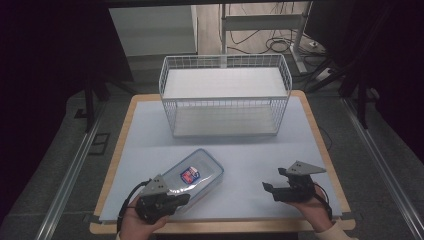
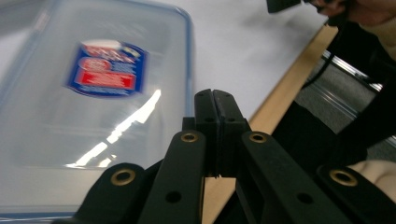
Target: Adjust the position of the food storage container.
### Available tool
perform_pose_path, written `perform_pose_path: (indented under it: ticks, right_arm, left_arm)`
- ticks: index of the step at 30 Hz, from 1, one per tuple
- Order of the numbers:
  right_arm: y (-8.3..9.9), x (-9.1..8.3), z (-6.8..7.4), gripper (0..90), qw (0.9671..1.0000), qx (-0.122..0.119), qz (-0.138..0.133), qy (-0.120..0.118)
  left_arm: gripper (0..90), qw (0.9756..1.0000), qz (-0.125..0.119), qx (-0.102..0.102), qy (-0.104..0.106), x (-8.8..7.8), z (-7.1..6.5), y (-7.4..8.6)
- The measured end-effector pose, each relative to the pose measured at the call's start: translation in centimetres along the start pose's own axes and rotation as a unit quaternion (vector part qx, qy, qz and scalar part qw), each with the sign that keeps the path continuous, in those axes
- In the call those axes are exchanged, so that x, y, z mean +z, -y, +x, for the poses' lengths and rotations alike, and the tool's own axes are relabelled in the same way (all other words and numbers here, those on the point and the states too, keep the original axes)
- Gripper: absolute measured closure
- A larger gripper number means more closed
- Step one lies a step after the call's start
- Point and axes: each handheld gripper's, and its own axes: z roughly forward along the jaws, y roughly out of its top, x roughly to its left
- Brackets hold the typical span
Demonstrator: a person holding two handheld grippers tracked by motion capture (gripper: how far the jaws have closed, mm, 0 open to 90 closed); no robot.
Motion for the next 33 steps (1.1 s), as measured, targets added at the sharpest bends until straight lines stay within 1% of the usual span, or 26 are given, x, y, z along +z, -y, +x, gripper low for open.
perform_pose_path:
  ticks: [3,5,6,8,9,13,15,16,17,20,23,25,26,30,33]
  right_arm:
    - [-0.1,-0.3,-0.2,18.9,0.9999,0.002,-0.010,0.010]
    - [-0.1,-0.4,-0.4,19.1,0.9998,0.009,-0.014,0.012]
    - [-0.1,-0.4,-0.4,19.1,0.9998,0.009,-0.014,0.012]
    - [0.0,-0.4,-0.5,19.0,0.9998,0.011,-0.013,0.014]
    - [0.0,-0.4,-0.5,19.0,0.9998,0.010,-0.014,0.014]
    - [-0.2,-0.6,-0.6,19.1,0.9994,0.012,-0.024,0.022]
    - [-0.2,-0.8,-0.8,19.2,0.9991,0.017,-0.028,0.025]
    - [-0.1,-0.8,-0.9,19.2,0.9991,0.018,-0.028,0.026]
    - [-0.1,-0.8,-0.9,19.1,0.9991,0.020,-0.029,0.026]
    - [-0.1,-0.7,-0.9,19.1,0.9992,0.019,-0.026,0.025]
    - [-0.1,-0.6,-0.8,19.1,0.9993,0.016,-0.025,0.024]
    - [-0.1,-0.6,-0.8,19.2,0.9993,0.014,-0.024,0.024]
    - [-0.1,-0.6,-0.8,19.1,0.9993,0.014,-0.023,0.024]
    - [-0.1,-0.6,-0.8,19.1,0.9993,0.014,-0.023,0.024]
    - [0.0,-0.6,-0.8,19.1,0.9995,0.013,-0.021,0.021]
  left_arm:
    - [90.0,0.9999,0.010,0.000,0.005,0.8,-0.6,0.4]
    - [90.0,0.9999,0.015,0.002,0.000,1.4,-1.0,0.7]
    - [90.0,0.9999,0.015,0.002,0.000,1.4,-1.0,0.7]
    - [90.0,0.9994,0.032,0.008,0.002,2.2,-1.4,1.0]
    - [90.0,0.9993,0.036,0.009,0.001,2.5,-1.5,1.1]
    - [90.0,0.9979,0.058,0.026,-0.015,3.3,-1.7,1.6]
    - [90.0,0.9976,0.062,0.023,-0.018,3.5,-1.6,1.8]
    - [90.0,0.9976,0.062,0.023,-0.018,3.5,-1.6,1.8]
    - [90.0,0.9973,0.066,0.021,-0.024,3.6,-1.4,1.9]
    - [90.0,0.9972,0.066,0.015,-0.030,3.6,-1.0,2.0]
    - [90.0,0.9978,0.064,0.001,-0.020,3.5,-0.5,2.3]
    - [90.0,0.9975,0.067,0.004,-0.021,3.5,-0.5,2.2]
    - [90.0,0.9971,0.071,0.010,-0.025,3.5,-0.6,2.2]
    - [90.0,0.9973,0.070,0.006,-0.023,3.4,-0.4,2.2]
    - [90.0,0.9968,0.070,0.007,-0.037,3.0,0.0,2.4]
